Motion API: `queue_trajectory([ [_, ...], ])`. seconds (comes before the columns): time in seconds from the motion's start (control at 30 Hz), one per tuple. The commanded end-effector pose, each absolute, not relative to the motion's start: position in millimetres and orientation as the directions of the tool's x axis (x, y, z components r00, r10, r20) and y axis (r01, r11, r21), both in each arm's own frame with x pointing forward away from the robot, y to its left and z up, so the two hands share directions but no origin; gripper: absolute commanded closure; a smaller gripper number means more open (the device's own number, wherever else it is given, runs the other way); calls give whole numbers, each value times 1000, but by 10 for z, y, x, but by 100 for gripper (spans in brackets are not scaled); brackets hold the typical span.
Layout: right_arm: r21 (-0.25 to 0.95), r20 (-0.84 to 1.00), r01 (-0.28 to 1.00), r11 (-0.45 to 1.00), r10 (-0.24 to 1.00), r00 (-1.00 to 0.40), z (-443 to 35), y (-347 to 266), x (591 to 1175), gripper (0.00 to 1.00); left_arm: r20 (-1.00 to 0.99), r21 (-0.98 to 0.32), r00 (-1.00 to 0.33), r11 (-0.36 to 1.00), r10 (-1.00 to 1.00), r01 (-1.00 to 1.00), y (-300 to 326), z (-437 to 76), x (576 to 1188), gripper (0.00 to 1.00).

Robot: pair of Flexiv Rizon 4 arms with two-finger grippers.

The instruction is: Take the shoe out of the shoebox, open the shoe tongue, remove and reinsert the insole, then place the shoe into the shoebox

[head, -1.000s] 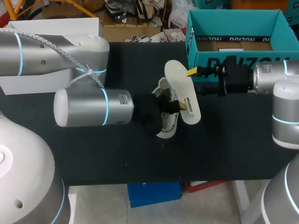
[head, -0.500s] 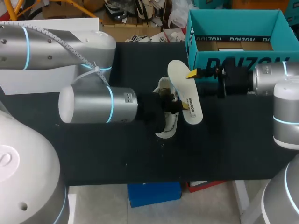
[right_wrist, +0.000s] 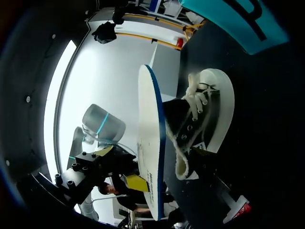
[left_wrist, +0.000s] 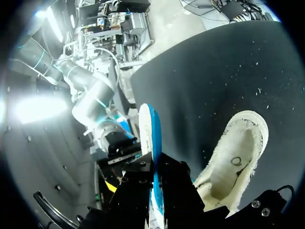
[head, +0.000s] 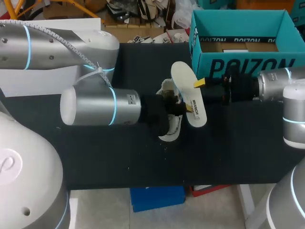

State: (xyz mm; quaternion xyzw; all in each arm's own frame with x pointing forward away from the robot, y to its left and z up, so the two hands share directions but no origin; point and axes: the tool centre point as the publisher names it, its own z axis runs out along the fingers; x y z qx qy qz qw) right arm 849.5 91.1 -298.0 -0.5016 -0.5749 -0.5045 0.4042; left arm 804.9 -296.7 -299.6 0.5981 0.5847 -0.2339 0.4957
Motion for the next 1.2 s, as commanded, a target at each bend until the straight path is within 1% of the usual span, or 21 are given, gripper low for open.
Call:
queue_trajectory([
  [0.03, 171, 972, 985, 0, 165, -169, -3007, 935, 8523, 9, -939, 323, 293, 177, 178, 930, -2959, -3066, 8058, 100],
  [0.1, 171, 972, 985, 1, 166, -169, -3003, 938, 8513, 29, -939, 323, 293, 177, 178, 930, -2959, -3066, 8058, 100],
  [0.13, 172, 971, 985, 2, 166, -170, -3001, 938, 8510, 45, -939, 323, 293, 177, 178, 930, -2959, -3066, 8058, 100],
  [0.17, 173, 971, 985, 2, 169, -171, -2999, 939, 8509, 54, -939, 323, 293, 177, 178, 930, -2959, -3066, 8058, 100],
  [0.2, 173, 971, 985, 2, 169, -171, -2997, 939, 8508, 58, -939, 323, 293, 177, 178, 930, -2959, -3066, 8058, 100],
  [0.23, 174, 970, 985, 1, 171, -171, -2990, 940, 8507, 73, -939, 323, 293, 177, 178, 930, -2959, -3066, 8058, 100],
  [0.27, 177, 969, 984, 0, 175, -174, -2981, 944, 8508, 99, -939, 323, 293, 177, 178, 930, -2959, -3066, 8058, 100],
  [1.0, 185, 963, 983, 16, 198, -184, -2940, 1029, 8524, 100, -939, 323, 293, 177, 178, 930, -2959, -3066, 8058, 100],
  [1.03, 184, 962, 983, 16, 200, -184, -2941, 1026, 8520, 100, -939, 323, 293, 177, 178, 930, -2959, -3066, 8058, 78],
  [1.07, 184, 962, 983, 16, 201, -183, -2942, 1022, 8515, 100, -939, 323, 293, 177, 178, 930, -2959, -3066, 8058, 25],
  [1.1, 183, 962, 983, 15, 203, -182, -2942, 1020, 8513, 100, -939, 323, 293, 177, 178, 930, -2959, -3066, 8058, 0],
  [1.17, 182, 962, 983, 15, 206, -181, -2941, 1015, 8506, 100, -938, 317, 280, 174, 204, 932, -2954, -3062, 8050, 0],
  [1.2, 182, 961, 983, 15, 208, -181, -2940, 1014, 8502, 100, -929, 313, 264, 170, 257, 934, -2964, -3070, 8047, 0],
])
